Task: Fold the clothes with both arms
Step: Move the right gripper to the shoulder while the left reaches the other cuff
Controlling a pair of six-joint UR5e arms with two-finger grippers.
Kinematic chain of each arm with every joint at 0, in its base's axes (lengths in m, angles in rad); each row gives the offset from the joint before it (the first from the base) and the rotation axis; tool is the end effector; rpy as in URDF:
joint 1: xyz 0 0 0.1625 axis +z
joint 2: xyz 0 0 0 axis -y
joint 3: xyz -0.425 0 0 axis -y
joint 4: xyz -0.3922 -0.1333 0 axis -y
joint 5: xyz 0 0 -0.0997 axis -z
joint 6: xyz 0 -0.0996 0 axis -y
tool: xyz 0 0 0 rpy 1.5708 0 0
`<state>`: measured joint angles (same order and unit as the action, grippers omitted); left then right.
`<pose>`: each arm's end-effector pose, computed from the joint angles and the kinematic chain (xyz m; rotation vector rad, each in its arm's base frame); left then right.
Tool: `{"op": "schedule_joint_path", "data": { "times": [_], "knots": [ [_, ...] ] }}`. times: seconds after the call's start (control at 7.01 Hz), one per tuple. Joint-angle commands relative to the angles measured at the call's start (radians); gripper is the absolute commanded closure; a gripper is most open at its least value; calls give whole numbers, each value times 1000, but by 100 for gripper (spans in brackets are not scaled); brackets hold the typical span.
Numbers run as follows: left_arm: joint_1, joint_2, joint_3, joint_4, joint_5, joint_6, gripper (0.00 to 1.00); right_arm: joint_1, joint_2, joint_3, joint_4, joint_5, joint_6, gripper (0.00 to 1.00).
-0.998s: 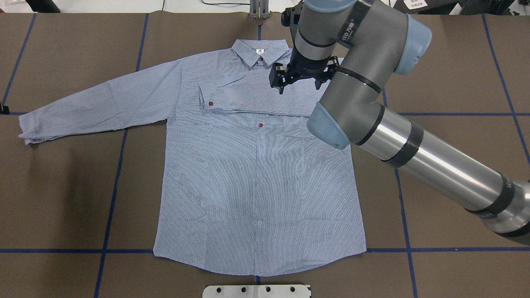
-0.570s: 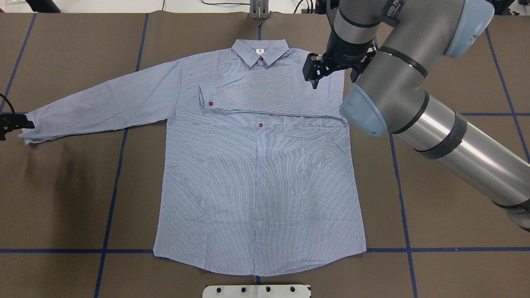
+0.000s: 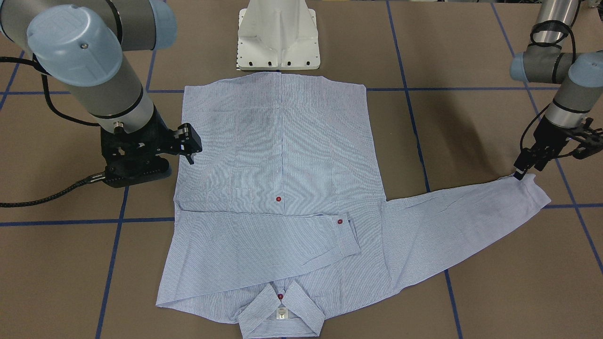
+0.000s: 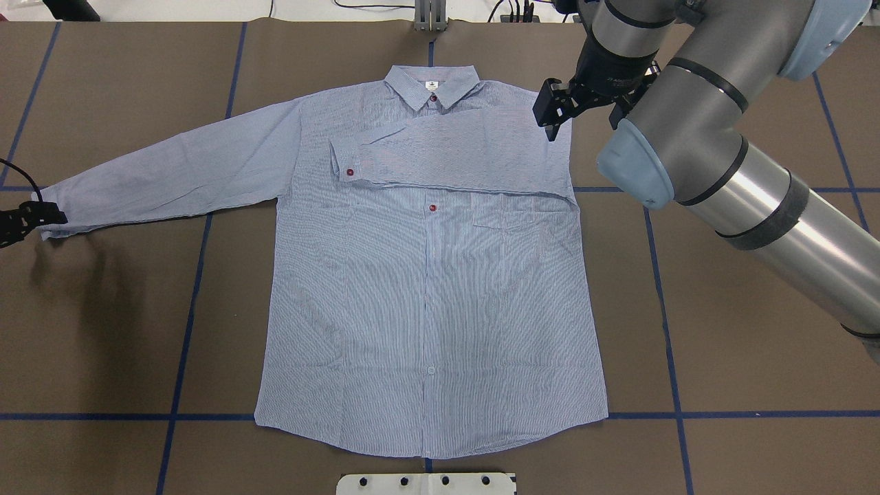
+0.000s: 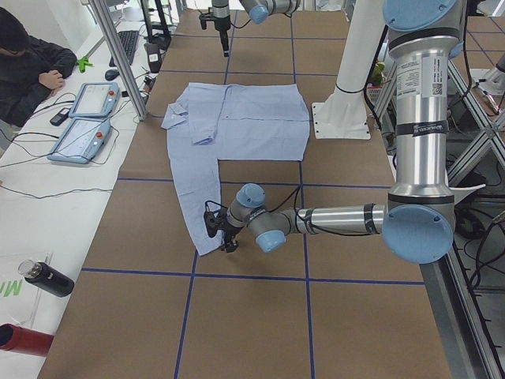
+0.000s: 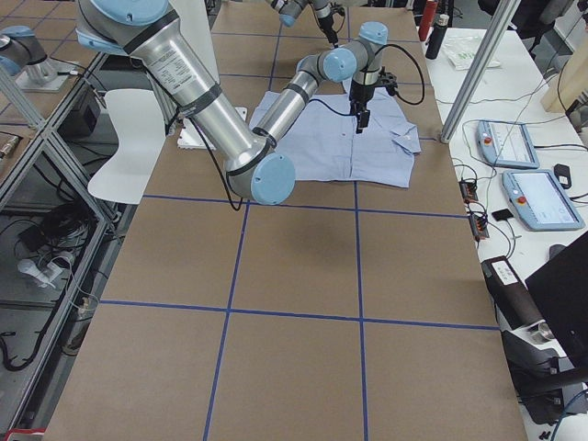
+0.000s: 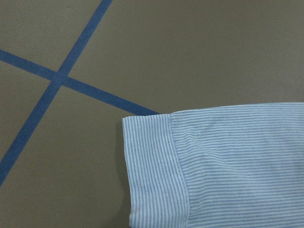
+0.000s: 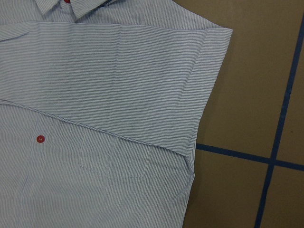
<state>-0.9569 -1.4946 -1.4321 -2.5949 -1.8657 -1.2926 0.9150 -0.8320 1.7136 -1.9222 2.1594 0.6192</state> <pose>0.1962 -0.4595 0.6635 0.2407 0.8256 -0.5177 -0.3428 -0.5734 0.1951 0.0716 -0.7685 -0.1908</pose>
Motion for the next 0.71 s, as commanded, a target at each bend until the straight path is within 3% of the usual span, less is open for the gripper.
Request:
{"op": "schedule_joint_path", "data": {
  "times": [0.0,0.29,0.57],
  "knots": [
    [3,-3,12,2,7,7,31,1,-1,-2,2,0,-1,0],
    [4,-13,31,4,20,29,36,1,-2,-2,2,-1,-1,0],
    [3,-16,32,4,20,29,61,-1,-2,-2,3,-1,-1,0]
  ]
}}
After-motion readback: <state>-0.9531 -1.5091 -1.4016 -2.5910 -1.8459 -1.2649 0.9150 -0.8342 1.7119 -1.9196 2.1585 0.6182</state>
